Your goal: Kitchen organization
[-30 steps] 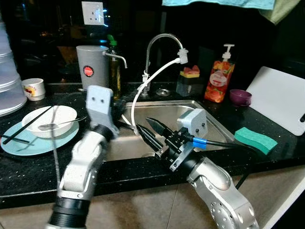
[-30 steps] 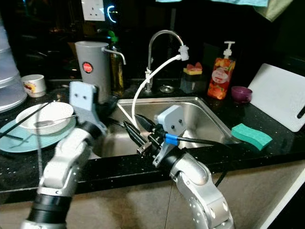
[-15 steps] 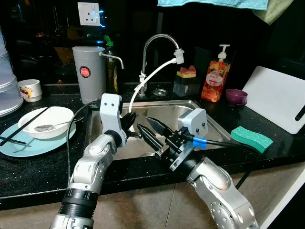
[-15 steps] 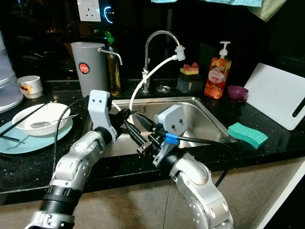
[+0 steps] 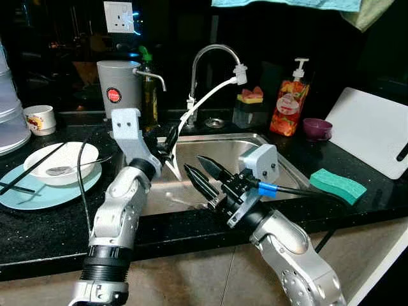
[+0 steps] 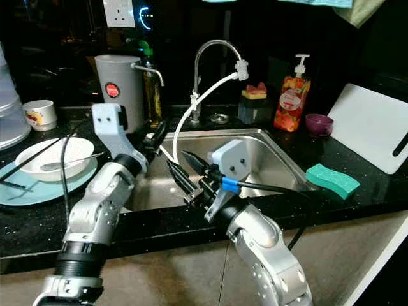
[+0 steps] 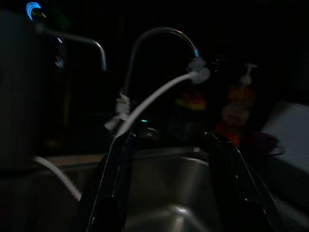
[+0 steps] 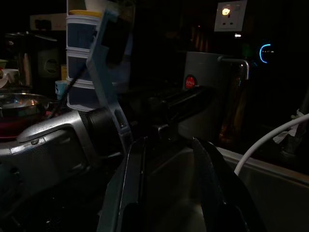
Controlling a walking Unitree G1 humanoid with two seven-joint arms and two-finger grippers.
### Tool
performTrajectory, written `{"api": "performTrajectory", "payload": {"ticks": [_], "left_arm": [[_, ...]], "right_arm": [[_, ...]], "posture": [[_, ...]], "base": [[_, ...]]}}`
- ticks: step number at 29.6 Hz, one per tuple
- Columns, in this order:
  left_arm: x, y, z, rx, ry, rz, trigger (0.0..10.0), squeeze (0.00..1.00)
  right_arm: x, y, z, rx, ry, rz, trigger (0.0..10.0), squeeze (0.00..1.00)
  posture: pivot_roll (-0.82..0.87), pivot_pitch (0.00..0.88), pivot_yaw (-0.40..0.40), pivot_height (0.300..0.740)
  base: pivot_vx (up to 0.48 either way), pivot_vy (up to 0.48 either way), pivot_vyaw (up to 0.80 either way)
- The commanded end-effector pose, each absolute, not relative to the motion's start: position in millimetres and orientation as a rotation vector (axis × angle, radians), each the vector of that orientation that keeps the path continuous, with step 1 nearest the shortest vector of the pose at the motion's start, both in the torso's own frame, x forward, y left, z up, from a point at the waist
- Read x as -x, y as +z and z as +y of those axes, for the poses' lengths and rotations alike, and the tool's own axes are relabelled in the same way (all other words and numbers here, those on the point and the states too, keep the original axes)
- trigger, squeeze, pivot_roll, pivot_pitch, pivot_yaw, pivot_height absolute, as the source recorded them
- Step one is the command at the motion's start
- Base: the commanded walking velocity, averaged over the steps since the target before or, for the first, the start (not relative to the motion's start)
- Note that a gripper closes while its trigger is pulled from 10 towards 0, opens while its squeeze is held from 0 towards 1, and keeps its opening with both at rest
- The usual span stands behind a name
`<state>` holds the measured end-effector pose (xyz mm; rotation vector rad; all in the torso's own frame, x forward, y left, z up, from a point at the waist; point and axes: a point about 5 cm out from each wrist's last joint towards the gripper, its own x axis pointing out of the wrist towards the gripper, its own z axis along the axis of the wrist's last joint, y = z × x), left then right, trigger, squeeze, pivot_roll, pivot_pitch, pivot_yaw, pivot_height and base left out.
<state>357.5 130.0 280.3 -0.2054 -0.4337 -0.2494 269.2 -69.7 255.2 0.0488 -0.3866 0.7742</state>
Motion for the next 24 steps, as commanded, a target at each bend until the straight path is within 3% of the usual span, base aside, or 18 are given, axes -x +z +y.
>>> {"api": "performTrajectory", "payload": {"ticks": [1, 5, 9, 16, 17, 18, 19, 23, 24], "left_arm": [[-357.6, 285.5, 132.7, 0.133, -0.208, -0.448, 10.0, 0.00], [-361.1, 278.5, 142.5, -0.025, -0.117, -0.404, 10.0, 0.00], [-354.1, 265.9, 156.5, -0.297, -0.108, -0.355, 10.0, 0.00], [-339.5, 262.1, 177.9, -0.465, -0.107, -0.324, 10.0, 0.00], [-336.0, 260.9, 184.0, -0.500, -0.102, -0.313, 10.0, 0.17], [-336.0, 260.9, 184.0, -0.500, -0.102, -0.313, 10.0, 0.17], [-333.0, 259.1, 188.9, -0.528, -0.105, -0.302, 10.0, 1.00], [-333.8, 256.3, 191.3, -0.571, -0.079, -0.292, 10.0, 1.00], [-334.0, 255.1, 192.3, -0.591, -0.065, -0.282, 10.0, 0.39]], "right_arm": [[-267.8, 257.7, -70.8, -0.054, 0.770, -0.392, 10.0, 0.00], [-267.9, 257.5, -70.4, -0.056, 0.769, -0.392, 10.0, 0.00], [-267.6, 256.7, -71.3, -0.062, 0.757, -0.391, 10.0, 0.00], [-268.0, 255.5, -71.6, -0.074, 0.743, -0.388, 10.0, 0.00], [-268.0, 255.2, -71.0, -0.077, 0.742, -0.387, 10.0, 0.00], [-268.0, 255.2, -71.0, -0.077, 0.742, -0.387, 10.0, 0.00], [-268.3, 254.9, -70.1, -0.082, 0.741, -0.386, 10.0, 0.00], [-269.0, 254.8, -69.5, -0.084, 0.740, -0.384, 10.0, 0.00], [-268.8, 254.9, -69.6, -0.085, 0.740, -0.384, 10.0, 0.00]], "posture": [[0.01, 0.000, -0.057, 0.740], [0.01, 0.004, -0.056, 0.740], [0.02, 0.013, -0.048, 0.740], [0.03, 0.022, -0.044, 0.740], [0.04, 0.030, -0.046, 0.740], [0.04, 0.030, -0.046, 0.740], [0.04, 0.030, -0.046, 0.740], [0.04, 0.030, -0.046, 0.740], [0.04, 0.033, -0.049, 0.740]], "base": [[0.000, 0.000, 0.00], [0.000, 0.000, 0.00], [0.000, 0.000, 0.00], [0.000, 0.000, 0.00], [0.000, 0.000, 0.00], [0.000, 0.000, 0.00], [0.000, 0.000, 0.00], [0.000, 0.000, 0.00], [0.000, 0.000, 0.00]]}}
